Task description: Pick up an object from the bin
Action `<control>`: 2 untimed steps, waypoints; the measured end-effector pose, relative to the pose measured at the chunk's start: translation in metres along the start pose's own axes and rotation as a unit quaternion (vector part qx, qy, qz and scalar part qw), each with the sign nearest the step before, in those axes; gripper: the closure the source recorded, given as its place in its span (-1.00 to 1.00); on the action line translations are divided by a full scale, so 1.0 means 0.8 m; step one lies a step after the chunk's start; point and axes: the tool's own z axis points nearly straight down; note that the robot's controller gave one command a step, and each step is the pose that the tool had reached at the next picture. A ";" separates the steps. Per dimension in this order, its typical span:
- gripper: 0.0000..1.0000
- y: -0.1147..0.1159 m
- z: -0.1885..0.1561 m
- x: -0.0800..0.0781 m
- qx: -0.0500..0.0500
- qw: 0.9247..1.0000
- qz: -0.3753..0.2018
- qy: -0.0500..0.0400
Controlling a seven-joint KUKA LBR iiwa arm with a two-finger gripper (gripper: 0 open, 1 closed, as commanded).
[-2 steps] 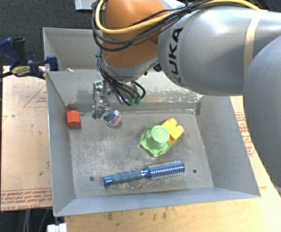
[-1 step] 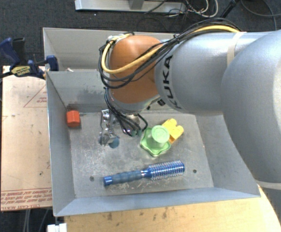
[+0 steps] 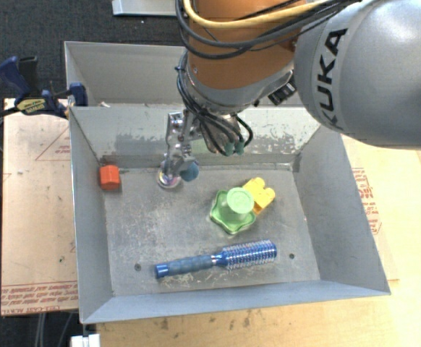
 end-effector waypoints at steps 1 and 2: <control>1.00 0.001 0.016 -0.035 0.000 0.994 -0.108 0.004; 1.00 0.006 0.055 -0.103 -0.001 0.974 -0.228 0.005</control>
Offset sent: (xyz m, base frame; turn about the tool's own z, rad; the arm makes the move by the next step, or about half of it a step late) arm 0.0265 0.0059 -0.0117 -0.2194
